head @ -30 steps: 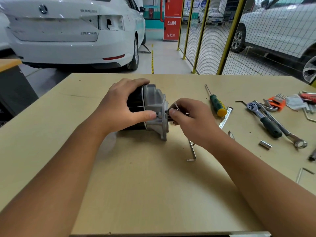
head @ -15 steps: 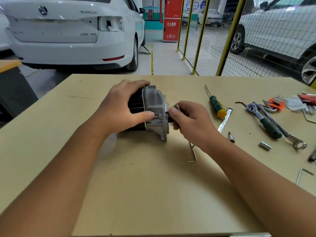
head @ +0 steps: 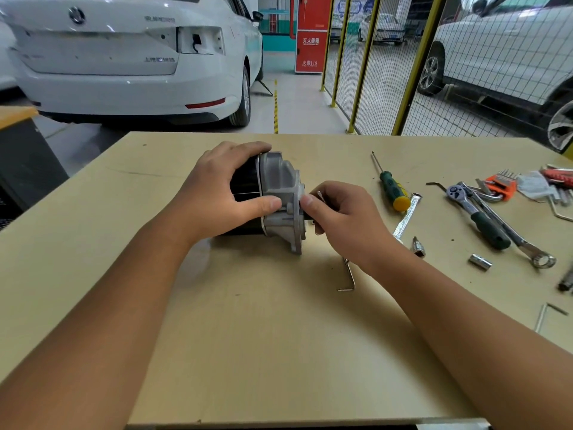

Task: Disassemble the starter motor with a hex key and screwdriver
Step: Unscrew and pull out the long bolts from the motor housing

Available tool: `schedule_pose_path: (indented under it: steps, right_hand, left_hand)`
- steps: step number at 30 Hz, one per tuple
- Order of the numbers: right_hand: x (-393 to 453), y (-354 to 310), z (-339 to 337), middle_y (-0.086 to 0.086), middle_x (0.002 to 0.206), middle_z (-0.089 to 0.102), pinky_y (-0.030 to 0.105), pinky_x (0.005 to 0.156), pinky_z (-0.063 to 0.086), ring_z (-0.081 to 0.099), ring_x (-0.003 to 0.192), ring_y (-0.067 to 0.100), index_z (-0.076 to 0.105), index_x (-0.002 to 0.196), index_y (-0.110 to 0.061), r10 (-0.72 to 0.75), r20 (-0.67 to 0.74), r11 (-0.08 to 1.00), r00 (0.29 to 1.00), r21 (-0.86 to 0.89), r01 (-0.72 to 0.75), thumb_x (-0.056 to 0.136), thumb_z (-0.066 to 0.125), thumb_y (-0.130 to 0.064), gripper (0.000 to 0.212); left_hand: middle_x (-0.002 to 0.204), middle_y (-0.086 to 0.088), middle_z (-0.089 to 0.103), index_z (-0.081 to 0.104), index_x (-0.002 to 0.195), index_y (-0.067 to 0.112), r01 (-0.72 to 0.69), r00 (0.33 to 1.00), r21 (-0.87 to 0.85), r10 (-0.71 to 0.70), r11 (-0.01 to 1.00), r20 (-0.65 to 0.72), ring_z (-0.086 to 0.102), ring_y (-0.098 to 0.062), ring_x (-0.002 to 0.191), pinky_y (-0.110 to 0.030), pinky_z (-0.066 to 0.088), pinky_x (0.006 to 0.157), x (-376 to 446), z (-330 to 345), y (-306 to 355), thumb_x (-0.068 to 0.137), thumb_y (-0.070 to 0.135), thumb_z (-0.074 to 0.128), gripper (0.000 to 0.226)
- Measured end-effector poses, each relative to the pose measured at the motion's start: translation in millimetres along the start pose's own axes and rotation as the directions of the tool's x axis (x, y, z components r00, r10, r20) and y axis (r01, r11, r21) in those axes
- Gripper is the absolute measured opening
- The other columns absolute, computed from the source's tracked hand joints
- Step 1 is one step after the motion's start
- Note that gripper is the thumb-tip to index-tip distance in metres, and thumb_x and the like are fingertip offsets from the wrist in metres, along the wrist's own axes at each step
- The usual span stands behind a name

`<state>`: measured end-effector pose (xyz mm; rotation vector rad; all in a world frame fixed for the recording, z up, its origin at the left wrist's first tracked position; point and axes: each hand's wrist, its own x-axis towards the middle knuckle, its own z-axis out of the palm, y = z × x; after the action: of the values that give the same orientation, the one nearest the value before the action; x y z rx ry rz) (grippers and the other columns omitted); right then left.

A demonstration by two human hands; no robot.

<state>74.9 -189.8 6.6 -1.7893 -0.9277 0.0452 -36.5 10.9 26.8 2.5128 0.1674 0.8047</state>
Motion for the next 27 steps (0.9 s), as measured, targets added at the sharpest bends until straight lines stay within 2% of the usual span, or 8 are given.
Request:
schedule_pose_path:
  steps: [3, 11, 16, 22, 27]
  right_hand:
    - [1.0, -1.3, 1.4, 0.025, 0.075, 0.061, 0.057, 0.071, 0.053, 0.059, 0.076, 0.042, 0.063, 0.079, 0.002, 0.02, -0.01, 0.999, 1.0, 0.029, -0.02, 0.096, 0.063, -0.027, 0.034]
    - [1.6, 1.4, 1.9, 0.016, 0.069, 0.062, 0.053, 0.07, 0.053, 0.06, 0.072, 0.036, 0.062, 0.077, -0.005, -0.038, -0.034, 0.998, 0.999, -0.053, 0.036, 0.099, 0.062, -0.029, 0.032]
    - [0.4, 0.5, -0.7, 0.016, 0.071, 0.06, 0.052, 0.069, 0.053, 0.061, 0.073, 0.036, 0.061, 0.075, -0.008, -0.055, -0.005, 0.998, 0.998, -0.029, 0.055, 0.097, 0.065, -0.033, 0.034]
    - [-0.4, 1.9, -2.4, 0.006, 0.072, 0.065, 0.042, 0.069, 0.053, 0.062, 0.073, 0.024, 0.065, 0.083, -0.011, -0.069, 0.027, 0.987, 0.997, -0.142, 0.072, 0.099, 0.062, -0.029, 0.025]
    - [-3.0, 1.5, -3.5, 0.005, 0.064, 0.059, 0.036, 0.063, 0.042, 0.052, 0.065, 0.02, 0.06, 0.076, -0.01, -0.121, 0.06, 0.959, 0.991, -0.25, 0.133, 0.1, 0.061, -0.029, 0.03]
  left_hand:
    - [0.132, 0.006, 0.058, 0.053, 0.146, 0.036, -0.001, 1.0, 0.011, 0.001, 1.0, -0.011, 0.053, -0.022, 0.125, -0.049, 0.046, 0.108, 0.0, 0.3, 1.4, 0.069, 0.06, 0.076, 0.084]
    - [0.131, 0.006, 0.058, 0.054, 0.145, 0.036, 0.007, 1.0, 0.013, -0.007, 1.0, -0.019, 0.054, -0.021, 0.123, -0.047, 0.047, 0.106, 0.4, 0.8, 2.9, 0.064, 0.068, 0.072, 0.089]
    - [0.13, 0.006, 0.058, 0.054, 0.144, 0.036, 0.0, 0.999, 0.018, 0.0, 1.0, -0.036, 0.055, -0.021, 0.122, -0.048, 0.048, 0.105, 0.7, 2.4, 2.6, 0.064, 0.069, 0.073, 0.089]
    - [0.129, 0.009, 0.059, 0.056, 0.143, 0.038, 0.012, 0.998, 0.025, -0.011, 1.0, -0.055, 0.056, -0.02, 0.121, -0.048, 0.05, 0.103, 1.2, 4.2, 2.6, 0.059, 0.074, 0.074, 0.093]
    - [0.126, 0.01, 0.06, 0.054, 0.142, 0.04, 0.02, 0.998, 0.036, -0.018, 0.999, -0.057, 0.056, -0.018, 0.12, -0.047, 0.05, 0.101, 0.5, 5.3, 3.9, 0.058, 0.073, 0.073, 0.092]
